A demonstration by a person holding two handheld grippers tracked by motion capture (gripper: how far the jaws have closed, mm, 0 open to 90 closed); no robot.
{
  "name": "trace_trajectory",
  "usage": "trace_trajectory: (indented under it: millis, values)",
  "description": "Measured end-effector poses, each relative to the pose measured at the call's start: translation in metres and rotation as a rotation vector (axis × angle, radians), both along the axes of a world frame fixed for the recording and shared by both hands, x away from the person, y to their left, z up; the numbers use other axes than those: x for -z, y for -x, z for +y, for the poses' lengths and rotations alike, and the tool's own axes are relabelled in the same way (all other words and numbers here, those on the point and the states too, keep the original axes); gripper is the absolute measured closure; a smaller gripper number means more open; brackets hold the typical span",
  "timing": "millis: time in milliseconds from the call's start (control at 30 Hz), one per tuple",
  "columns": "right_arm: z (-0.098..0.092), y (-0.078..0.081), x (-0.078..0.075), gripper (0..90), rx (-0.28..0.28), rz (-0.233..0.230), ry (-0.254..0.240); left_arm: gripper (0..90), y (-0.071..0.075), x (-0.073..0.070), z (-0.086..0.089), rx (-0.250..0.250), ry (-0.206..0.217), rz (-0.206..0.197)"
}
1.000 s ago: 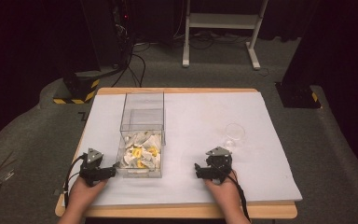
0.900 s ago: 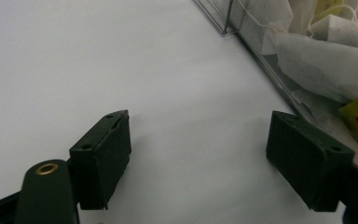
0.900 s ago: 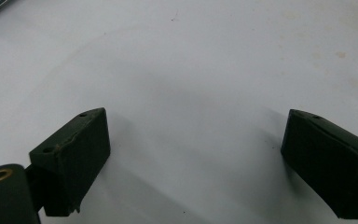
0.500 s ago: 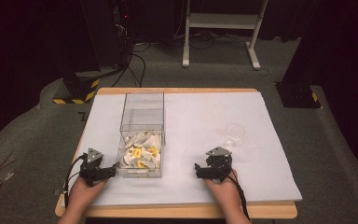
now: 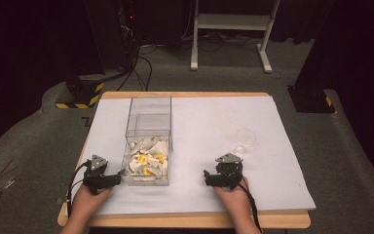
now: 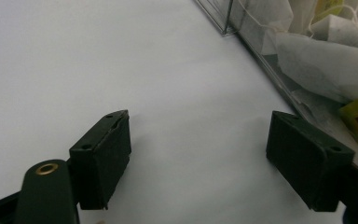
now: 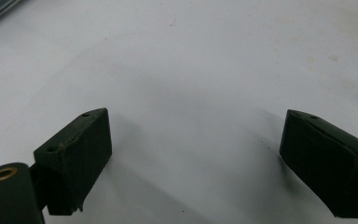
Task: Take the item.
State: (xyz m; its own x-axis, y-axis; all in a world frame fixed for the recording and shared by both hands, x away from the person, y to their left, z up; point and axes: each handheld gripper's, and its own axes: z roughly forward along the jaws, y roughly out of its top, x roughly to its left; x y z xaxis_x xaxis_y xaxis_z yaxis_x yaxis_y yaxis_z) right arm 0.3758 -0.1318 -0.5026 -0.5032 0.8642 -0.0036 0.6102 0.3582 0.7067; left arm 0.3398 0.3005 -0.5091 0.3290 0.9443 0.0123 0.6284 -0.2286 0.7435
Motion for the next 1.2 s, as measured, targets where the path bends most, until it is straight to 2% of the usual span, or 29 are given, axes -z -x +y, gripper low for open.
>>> trace_trajectory:
  millis: [33,100,167,467,867,1000,1200]
  values:
    - [-0.001,0.001,-0.002,9.6,-0.003,-0.004,-0.025,22.0,0.000,0.000,0.000,0.000,0.000,0.000]
    - [-0.001,0.002,-0.003,10.1,-0.011,-0.002,-0.036,21.9,0.000,0.000,0.000,0.001,-0.002,-0.001]
    - [0.000,0.003,-0.004,10.2,-0.012,0.004,-0.040,22.0,0.000,0.000,0.000,0.001,-0.002,-0.001]
    - [0.006,0.011,-0.013,12.5,-0.040,-0.042,-0.050,22.0,0.000,0.000,0.000,0.000,0.000,0.000]
    - [0.006,0.014,-0.017,13.2,-0.039,-0.056,-0.065,22.0,0.000,0.000,0.000,0.000,0.000,0.000]
    - [0.006,0.014,-0.018,13.6,-0.046,-0.081,-0.068,22.0,0.000,0.000,0.000,0.000,0.000,0.000]
    - [0.006,0.016,-0.021,15.1,-0.063,-0.091,-0.076,22.0,0.000,0.000,0.000,0.000,0.000,0.000]
